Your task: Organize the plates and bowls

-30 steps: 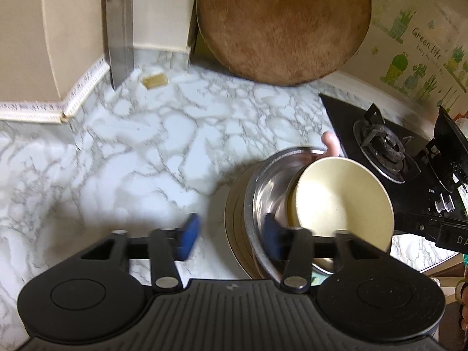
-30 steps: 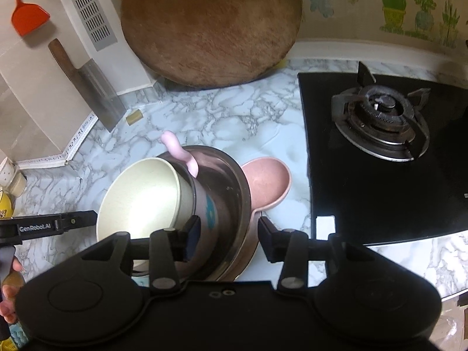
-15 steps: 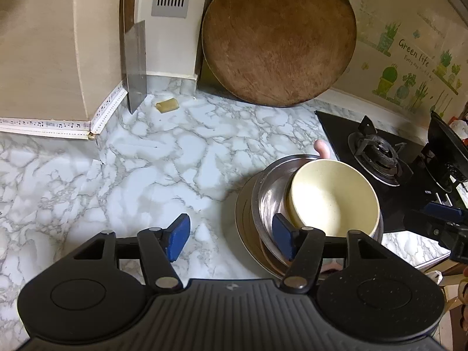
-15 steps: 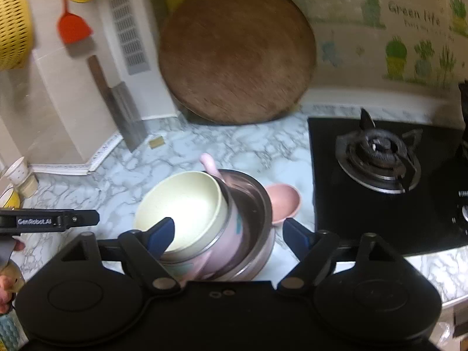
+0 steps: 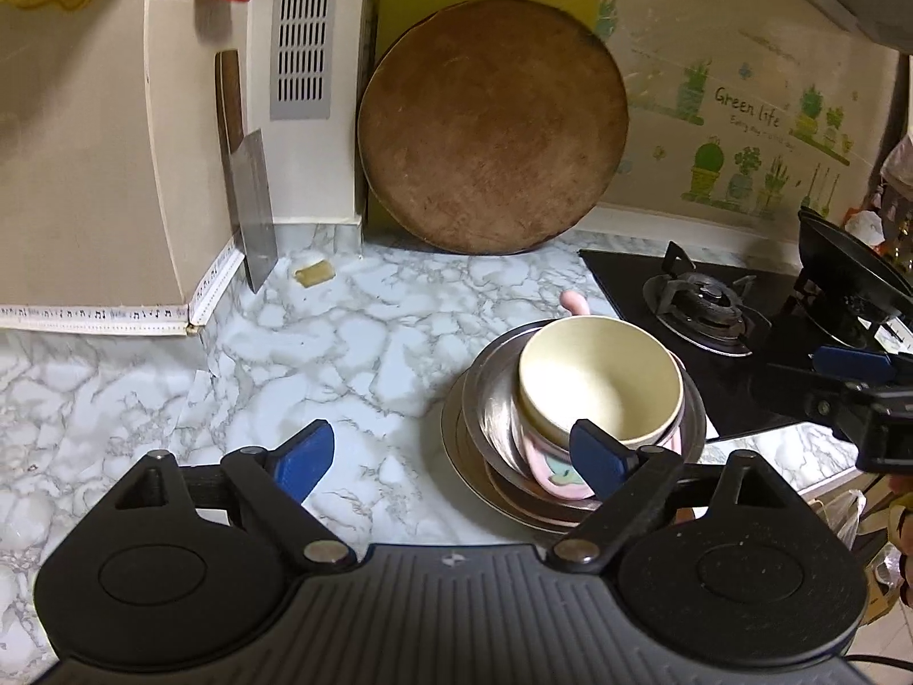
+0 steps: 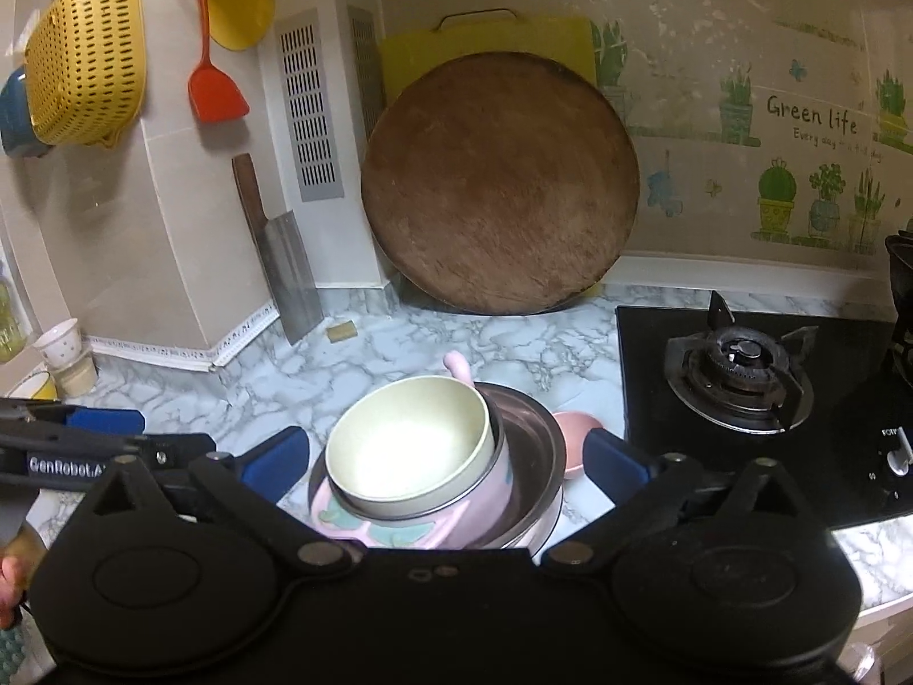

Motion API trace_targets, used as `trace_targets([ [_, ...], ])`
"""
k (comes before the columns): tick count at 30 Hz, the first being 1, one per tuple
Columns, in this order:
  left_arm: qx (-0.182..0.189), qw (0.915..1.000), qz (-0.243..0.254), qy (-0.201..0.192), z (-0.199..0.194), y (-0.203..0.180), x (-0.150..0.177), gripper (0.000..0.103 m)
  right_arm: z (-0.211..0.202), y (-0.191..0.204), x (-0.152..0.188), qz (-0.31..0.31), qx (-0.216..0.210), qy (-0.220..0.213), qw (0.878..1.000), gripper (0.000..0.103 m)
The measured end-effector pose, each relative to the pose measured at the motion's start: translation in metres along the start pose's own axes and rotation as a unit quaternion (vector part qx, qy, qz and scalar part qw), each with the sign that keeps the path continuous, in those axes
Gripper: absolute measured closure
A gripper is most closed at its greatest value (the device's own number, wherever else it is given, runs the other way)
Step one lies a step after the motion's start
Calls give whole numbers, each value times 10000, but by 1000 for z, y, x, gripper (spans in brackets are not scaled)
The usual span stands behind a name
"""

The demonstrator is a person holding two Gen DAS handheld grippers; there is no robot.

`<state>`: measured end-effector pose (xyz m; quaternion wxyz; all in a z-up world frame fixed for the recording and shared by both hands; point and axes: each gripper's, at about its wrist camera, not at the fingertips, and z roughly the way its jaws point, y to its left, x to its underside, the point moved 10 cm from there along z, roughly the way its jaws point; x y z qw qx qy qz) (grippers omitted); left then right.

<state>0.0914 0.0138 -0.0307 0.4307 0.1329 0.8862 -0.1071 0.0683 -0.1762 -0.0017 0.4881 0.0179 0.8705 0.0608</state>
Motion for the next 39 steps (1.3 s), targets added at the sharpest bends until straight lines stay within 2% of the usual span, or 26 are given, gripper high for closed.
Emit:
trace_targets([
  [2,27,10000,-20,-14,-4,-1,2,0,-3,1,1,46,-26,-30,10000,0],
  [8,112,9998,-157,-70,-15,-2,8,0,-12,7,8,59,-43,-97,9999,0],
  [21,-97,9994,-84,-312,-36,-7,14,0,-22,19,17,-26,-83,-97,9999,0],
  [24,-90,9995,-45,-300,-38,-9,15,0,-23,20,20,-64,-85,-2,9999,0],
  [35,-97,9995,6,-297,-40,-14,15,0,-25,23,17,-105,-99,-59,9999,0],
  [39,-52,9998,-82,-173,-38,-13,17,0,-24,21,16,-85,-74,-51,9999,0],
])
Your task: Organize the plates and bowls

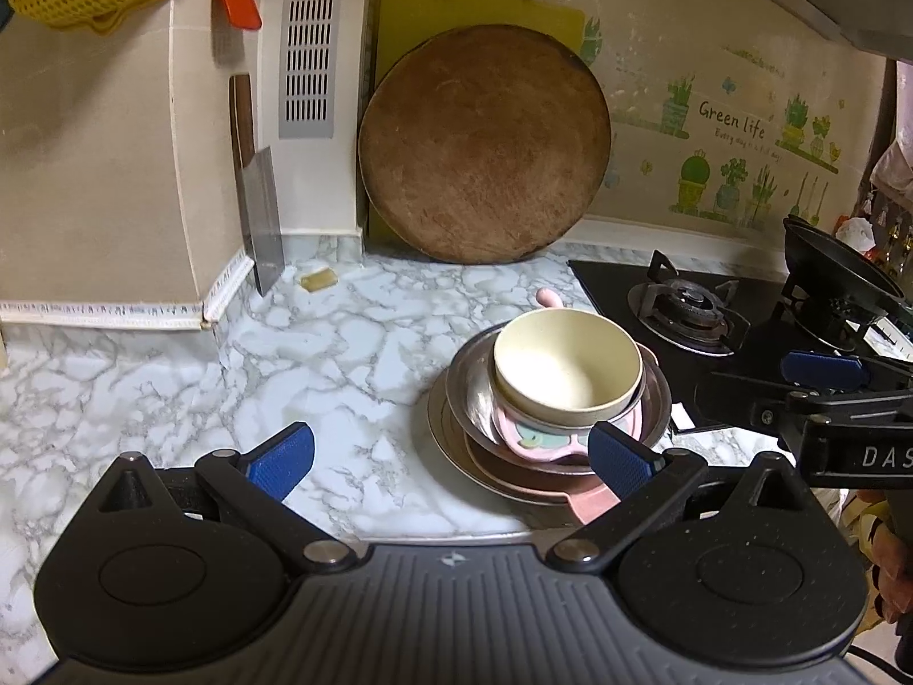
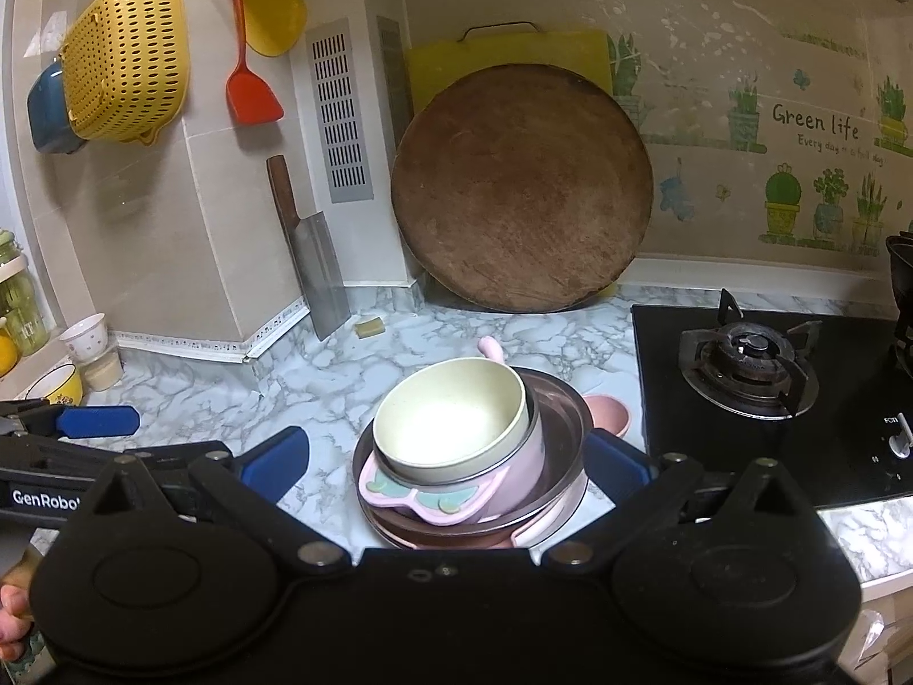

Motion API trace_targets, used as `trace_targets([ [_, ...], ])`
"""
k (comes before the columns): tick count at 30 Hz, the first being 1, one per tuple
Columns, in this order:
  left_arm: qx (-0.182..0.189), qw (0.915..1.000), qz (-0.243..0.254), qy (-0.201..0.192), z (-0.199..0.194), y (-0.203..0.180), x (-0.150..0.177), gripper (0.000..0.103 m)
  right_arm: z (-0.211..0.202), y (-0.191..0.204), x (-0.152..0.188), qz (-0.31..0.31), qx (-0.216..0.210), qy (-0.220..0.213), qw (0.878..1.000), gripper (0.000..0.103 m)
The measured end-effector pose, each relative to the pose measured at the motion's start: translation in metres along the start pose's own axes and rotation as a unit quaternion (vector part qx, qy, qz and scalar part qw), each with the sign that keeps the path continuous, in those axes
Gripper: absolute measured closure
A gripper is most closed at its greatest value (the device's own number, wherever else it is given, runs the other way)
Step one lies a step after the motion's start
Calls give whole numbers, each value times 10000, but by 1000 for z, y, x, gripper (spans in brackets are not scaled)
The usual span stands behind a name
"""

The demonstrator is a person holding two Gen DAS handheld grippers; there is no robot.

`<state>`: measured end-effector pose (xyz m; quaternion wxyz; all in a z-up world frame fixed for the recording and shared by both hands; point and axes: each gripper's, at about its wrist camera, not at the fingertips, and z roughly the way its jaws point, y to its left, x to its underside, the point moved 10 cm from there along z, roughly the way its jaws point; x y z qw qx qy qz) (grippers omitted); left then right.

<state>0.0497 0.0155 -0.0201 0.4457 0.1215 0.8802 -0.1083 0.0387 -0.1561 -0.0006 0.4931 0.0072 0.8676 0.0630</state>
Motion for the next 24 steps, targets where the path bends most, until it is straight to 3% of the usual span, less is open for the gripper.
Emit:
trace_targets([
  [24,91,9987,-30,492,5,-9,14,0,-1,-4,10,190,42,329,9993,0],
])
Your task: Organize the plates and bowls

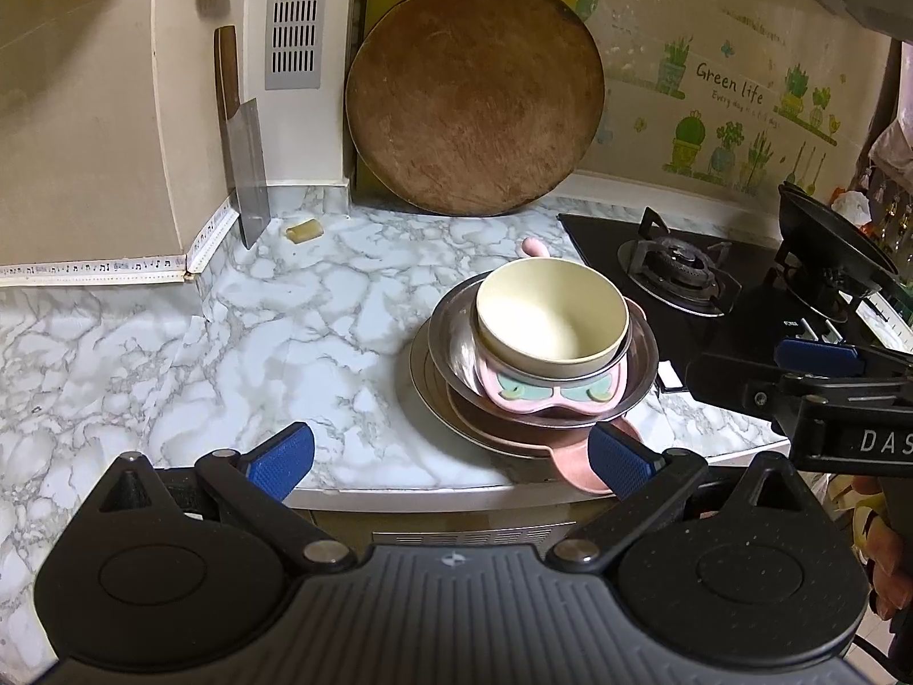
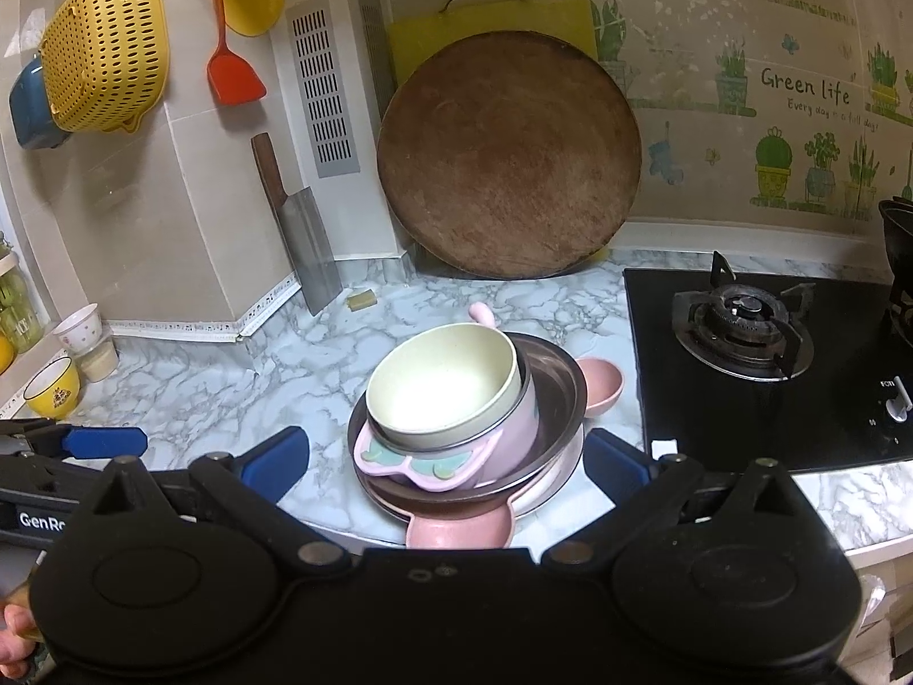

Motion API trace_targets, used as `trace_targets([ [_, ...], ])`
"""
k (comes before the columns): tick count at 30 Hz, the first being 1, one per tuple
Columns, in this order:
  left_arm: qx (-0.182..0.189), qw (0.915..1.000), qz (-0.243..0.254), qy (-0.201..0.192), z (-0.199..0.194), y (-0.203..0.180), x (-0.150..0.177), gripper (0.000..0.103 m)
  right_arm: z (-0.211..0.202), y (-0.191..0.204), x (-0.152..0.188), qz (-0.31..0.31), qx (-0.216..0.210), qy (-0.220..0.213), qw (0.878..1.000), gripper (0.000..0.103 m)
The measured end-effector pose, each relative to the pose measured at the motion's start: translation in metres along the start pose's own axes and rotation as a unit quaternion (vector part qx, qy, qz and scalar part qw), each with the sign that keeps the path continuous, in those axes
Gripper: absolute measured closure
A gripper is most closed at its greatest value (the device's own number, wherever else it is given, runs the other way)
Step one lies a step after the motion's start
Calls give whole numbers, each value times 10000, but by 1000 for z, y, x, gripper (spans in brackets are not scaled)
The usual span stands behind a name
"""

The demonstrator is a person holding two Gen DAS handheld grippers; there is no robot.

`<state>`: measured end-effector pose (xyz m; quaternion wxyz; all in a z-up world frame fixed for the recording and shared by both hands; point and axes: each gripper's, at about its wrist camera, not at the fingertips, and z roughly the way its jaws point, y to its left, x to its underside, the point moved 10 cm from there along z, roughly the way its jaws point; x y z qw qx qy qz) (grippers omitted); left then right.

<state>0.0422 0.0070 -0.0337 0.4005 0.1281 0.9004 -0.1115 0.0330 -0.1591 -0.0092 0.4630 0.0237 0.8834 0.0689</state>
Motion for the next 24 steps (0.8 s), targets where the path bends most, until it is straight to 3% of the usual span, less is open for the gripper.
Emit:
trace_targets([
  [24,30,10000,-79,-21,-1,0,3,0,1,-2,3,102,37,56,9999,0],
])
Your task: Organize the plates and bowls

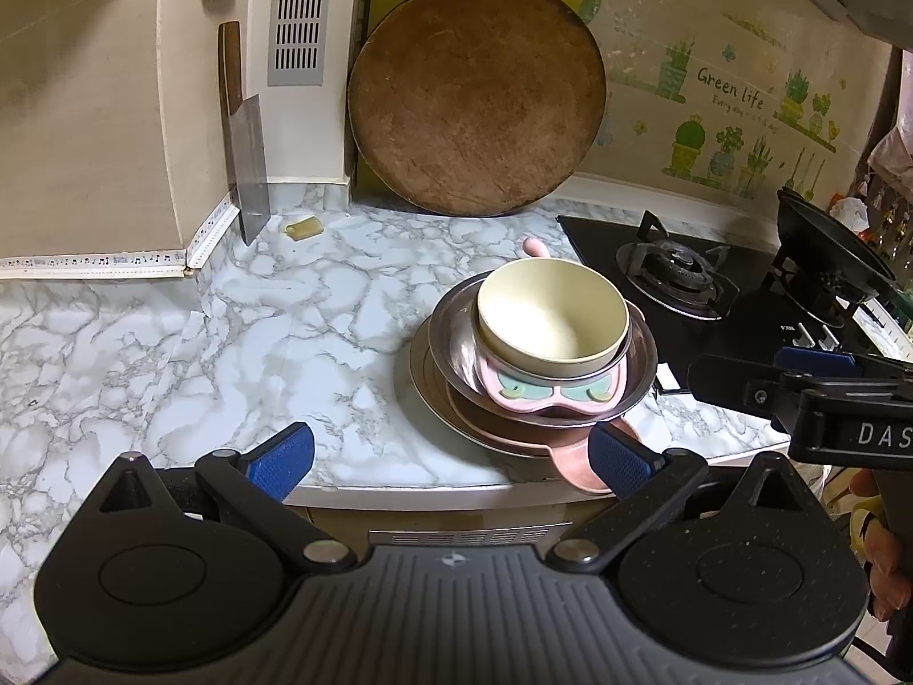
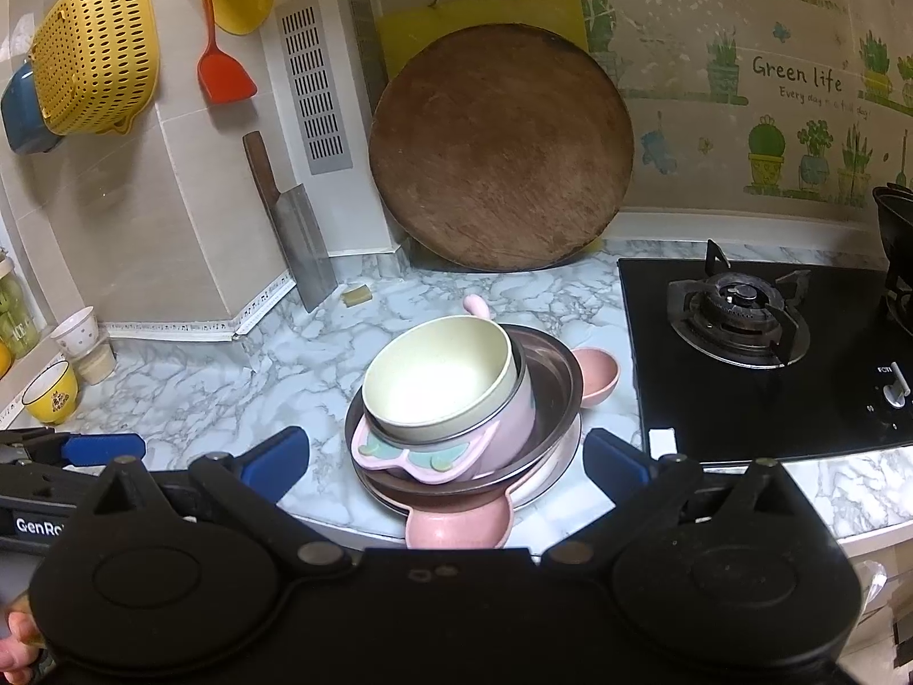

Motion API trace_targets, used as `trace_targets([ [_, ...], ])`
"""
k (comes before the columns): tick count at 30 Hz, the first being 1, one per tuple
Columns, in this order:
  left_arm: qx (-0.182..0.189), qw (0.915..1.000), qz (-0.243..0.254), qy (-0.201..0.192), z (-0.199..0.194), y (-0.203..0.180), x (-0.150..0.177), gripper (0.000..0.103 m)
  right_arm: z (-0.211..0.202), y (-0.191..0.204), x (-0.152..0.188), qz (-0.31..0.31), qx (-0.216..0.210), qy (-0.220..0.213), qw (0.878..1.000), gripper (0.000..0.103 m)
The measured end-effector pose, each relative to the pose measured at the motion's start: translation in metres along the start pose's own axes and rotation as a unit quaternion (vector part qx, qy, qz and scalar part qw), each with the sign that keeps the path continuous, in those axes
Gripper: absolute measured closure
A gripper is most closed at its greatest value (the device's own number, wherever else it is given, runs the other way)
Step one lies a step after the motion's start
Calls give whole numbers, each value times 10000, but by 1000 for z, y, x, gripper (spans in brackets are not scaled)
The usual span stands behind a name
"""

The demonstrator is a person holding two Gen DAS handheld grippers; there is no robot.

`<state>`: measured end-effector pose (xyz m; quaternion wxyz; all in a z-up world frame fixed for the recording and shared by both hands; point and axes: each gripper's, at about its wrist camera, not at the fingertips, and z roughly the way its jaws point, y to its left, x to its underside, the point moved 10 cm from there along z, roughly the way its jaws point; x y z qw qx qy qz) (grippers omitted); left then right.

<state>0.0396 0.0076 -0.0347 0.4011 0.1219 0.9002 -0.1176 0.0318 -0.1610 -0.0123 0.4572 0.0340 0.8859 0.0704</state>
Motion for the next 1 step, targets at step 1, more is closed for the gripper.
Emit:
trace_targets([
  [1,-16,10000,-14,-9,0,2,-2,0,0,0,0,0,-6,0,10000,0],
])
